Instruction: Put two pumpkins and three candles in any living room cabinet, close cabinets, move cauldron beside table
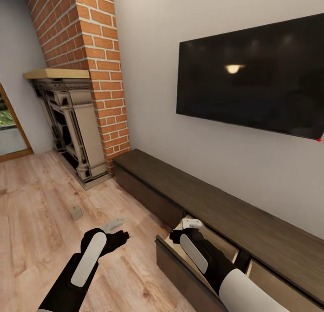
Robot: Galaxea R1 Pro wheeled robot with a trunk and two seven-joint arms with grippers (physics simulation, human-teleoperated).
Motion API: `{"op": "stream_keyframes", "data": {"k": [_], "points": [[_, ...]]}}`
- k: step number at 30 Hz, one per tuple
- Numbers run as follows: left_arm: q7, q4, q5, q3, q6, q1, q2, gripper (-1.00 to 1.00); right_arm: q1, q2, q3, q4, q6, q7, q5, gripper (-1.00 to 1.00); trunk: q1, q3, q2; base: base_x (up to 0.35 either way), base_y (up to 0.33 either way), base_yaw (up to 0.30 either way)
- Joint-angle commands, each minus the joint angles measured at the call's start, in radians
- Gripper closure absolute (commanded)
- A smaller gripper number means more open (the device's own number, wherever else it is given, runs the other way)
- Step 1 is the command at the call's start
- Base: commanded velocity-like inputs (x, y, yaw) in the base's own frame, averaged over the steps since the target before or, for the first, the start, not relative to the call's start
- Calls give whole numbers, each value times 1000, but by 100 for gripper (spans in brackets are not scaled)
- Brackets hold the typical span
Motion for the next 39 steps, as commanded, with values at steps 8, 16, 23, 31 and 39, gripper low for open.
{"op": "stream_keyframes", "data": {"k": [8, 16, 23, 31, 39], "points": [[10, -2, 9, -1, 1, 0, 4, -100, -1, -1, 3, -4, 2, -9, -9, -100, 0, 4, -1, 16, 15, 279], [10, -1, 10, -1, 1, -1, 6, -100, -1, -1, 5, -6, 1, -9, -9, -100, 0, 6, -1, 202, 195, 157], [10, 0, 10, 0, 2, -1, 6, -100, -1, -1, 5, -6, 1, -9, -9, -100, 0, 6, -1, 132, 270, 126], [10, 0, 10, -2, 2, -1, 3, -100, -1, -1, 5, -6, 1, -9, -8, -100, 0, 6, -1, 112, 273, 276], [10, 0, 10, -2, 2, -1, 3, -100, -1, -1, 5, -7, 1, -9, -8, -100, 0, 6, -1, 137, 235, 278]]}}
